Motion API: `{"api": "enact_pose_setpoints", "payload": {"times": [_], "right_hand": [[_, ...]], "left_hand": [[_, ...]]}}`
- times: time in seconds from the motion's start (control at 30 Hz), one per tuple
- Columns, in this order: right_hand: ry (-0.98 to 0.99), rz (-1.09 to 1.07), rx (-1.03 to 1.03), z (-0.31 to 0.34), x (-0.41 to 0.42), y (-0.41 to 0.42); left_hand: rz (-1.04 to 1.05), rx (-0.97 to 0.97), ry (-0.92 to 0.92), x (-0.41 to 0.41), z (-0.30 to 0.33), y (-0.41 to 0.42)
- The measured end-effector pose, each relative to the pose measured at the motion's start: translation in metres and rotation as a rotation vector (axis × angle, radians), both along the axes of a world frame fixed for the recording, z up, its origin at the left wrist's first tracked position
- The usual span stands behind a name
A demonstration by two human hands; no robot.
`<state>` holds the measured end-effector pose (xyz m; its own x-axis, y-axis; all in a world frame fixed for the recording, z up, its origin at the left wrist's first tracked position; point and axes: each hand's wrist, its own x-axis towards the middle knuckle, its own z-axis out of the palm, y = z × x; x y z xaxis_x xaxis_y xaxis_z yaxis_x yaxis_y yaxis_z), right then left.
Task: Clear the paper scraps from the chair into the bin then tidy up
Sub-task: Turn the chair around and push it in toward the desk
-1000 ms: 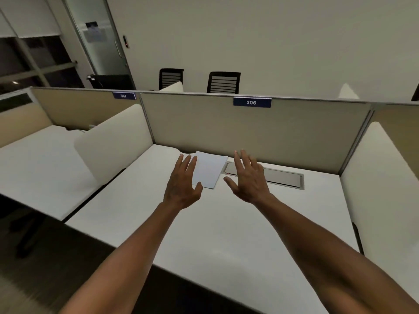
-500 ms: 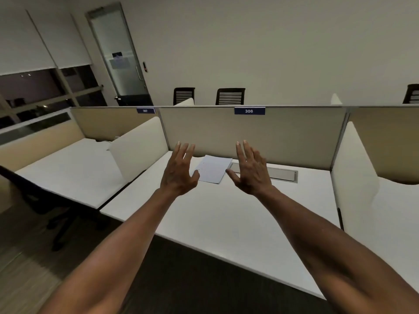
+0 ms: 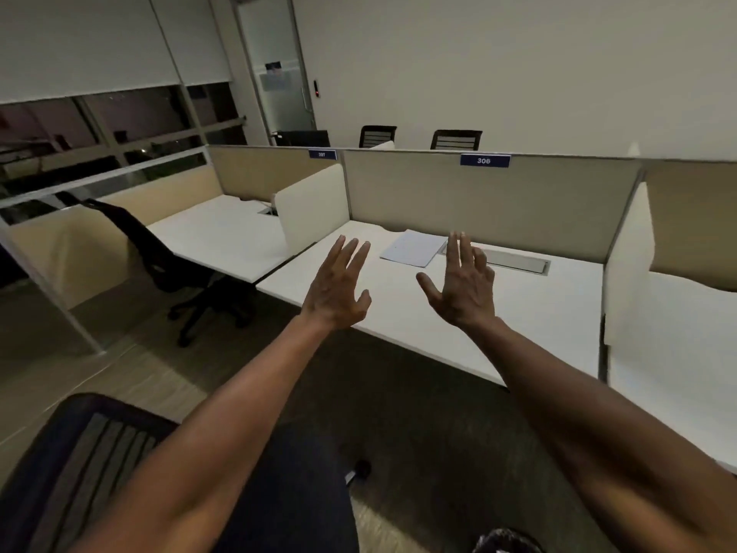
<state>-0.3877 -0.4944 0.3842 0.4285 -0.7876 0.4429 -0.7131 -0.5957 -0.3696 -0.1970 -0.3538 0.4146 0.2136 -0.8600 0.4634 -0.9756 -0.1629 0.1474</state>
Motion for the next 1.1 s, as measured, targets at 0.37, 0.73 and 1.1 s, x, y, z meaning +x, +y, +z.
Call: {"api": "enact_pose_setpoints", "payload": {"times": [0.37,0.73,1.1], "right_hand": [[-0.009,0.085,0.041,-0.002,-0.007,0.17],[-0.094,0.129,0.173,-0.038,-0.012,0.344],[-0.16,0.204,0.264,-0.046,0.048,0.494]], "left_hand": [[0.058,-0.022,-0.043,-0.017,0.003,0.173],[0.186,0.009,-0.051,-0.028,-0.012,0.351],[0.281,0.083,-0.062,0.038,-0.014,0.509]]}}
